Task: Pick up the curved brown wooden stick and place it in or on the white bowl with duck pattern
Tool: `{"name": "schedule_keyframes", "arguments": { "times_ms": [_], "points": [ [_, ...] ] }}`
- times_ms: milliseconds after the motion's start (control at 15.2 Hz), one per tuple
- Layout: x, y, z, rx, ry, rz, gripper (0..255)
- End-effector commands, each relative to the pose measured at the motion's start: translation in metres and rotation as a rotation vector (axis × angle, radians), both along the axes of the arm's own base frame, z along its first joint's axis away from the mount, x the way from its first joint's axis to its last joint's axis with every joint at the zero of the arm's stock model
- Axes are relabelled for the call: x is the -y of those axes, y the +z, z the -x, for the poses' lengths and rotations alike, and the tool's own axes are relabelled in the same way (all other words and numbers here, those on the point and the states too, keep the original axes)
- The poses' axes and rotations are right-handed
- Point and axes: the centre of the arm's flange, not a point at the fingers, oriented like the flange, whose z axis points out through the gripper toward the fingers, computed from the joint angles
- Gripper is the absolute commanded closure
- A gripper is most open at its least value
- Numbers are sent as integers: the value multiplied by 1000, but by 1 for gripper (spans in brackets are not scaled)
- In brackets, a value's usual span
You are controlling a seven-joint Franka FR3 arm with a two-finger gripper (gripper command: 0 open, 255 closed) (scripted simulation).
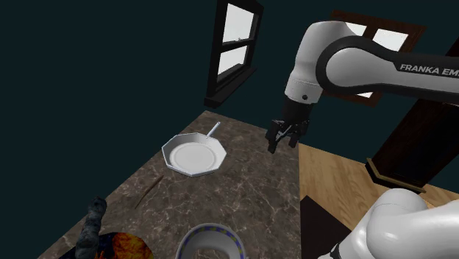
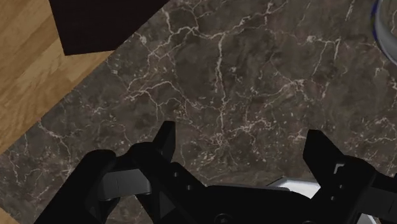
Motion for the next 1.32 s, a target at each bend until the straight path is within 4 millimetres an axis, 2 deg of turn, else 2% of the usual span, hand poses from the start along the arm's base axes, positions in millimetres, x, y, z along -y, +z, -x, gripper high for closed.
{"name": "schedule_keyframes", "arguments": {
  "times_ms": [0, 594, 1254],
  "points": [
    [-25, -9, -6, -7, -57, 3, 0],
    [-129, -49, -51, -36, -288, 19, 0],
    [-228, -97, -125, -68, -545, 37, 0]
  ]
}}
